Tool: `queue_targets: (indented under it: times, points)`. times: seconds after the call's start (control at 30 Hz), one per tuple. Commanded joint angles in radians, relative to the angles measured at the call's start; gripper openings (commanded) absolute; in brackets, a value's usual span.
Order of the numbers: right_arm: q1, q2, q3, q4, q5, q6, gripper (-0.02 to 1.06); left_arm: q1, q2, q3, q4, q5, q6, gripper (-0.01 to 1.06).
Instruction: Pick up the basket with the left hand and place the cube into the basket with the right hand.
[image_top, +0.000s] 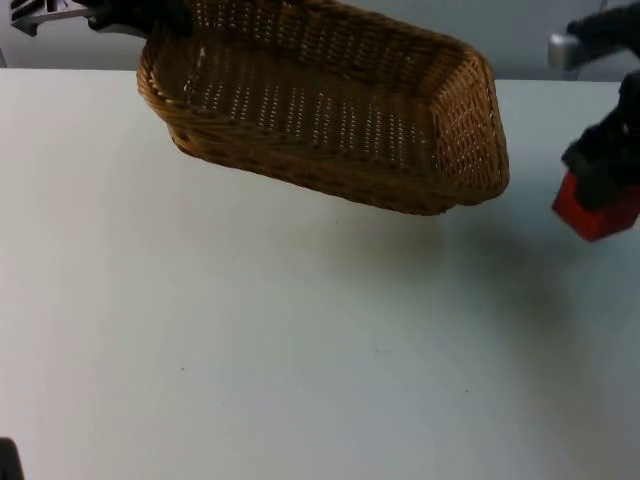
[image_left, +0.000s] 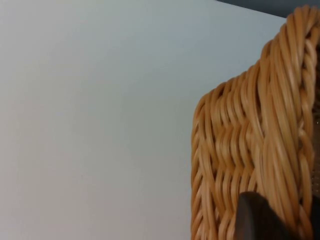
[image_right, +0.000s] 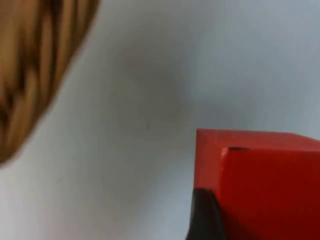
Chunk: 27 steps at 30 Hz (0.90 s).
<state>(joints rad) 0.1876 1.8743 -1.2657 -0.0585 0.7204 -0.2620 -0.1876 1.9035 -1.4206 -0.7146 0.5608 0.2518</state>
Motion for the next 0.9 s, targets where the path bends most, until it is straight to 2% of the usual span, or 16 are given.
queue_targets:
  times: [0.0, 0.13, 0.17, 0.3, 0.33, 0.37, 0.47, 0.53, 0.7, 0.87]
  points:
    - [-0.007, -0.042, -0.083, -0.016, 0.083, 0.009, 0.0, -0.002, -0.018, -0.01, -0.03, -0.014, -0.014, 0.0]
    - [-0.004, -0.059, -0.207, 0.033, 0.231, 0.002, 0.0, -0.002, -0.018, -0.01, -0.03, -0.014, -0.014, 0.0]
    - [-0.004, -0.059, -0.207, 0.033, 0.231, 0.002, 0.0, -0.002, -0.018, -0.01, -0.03, -0.014, -0.014, 0.0]
    - [-0.001, -0.062, -0.276, 0.191, 0.307, -0.025, 0.0, -0.002, -0.018, -0.01, -0.03, -0.016, -0.014, 0.0]
    - [-0.001, -0.062, -0.276, 0.191, 0.307, -0.025, 0.0, -0.002, -0.018, -0.01, -0.03, -0.016, -0.014, 0.0]
    - [0.004, -0.062, -0.287, 0.227, 0.309, -0.052, 0.0, -0.002, -0.018, -0.01, -0.03, -0.016, -0.014, 0.0]
    - [0.05, -0.062, -0.293, 0.363, 0.288, -0.153, 0.0, -0.002, -0.018, -0.01, -0.03, -0.018, -0.014, 0.0]
    - [0.077, -0.062, -0.293, 0.381, 0.27, -0.183, 0.0, -0.002, -0.018, -0.01, -0.03, -0.018, -0.014, 0.0]
    - [0.197, -0.041, -0.293, 0.387, 0.133, -0.212, 0.0, -0.002, -0.018, -0.01, -0.03, -0.018, -0.014, 0.0]
    - [0.228, -0.003, -0.295, 0.401, 0.089, -0.212, 0.0, -0.002, -0.018, -0.01, -0.03, -0.018, -0.014, 0.0]
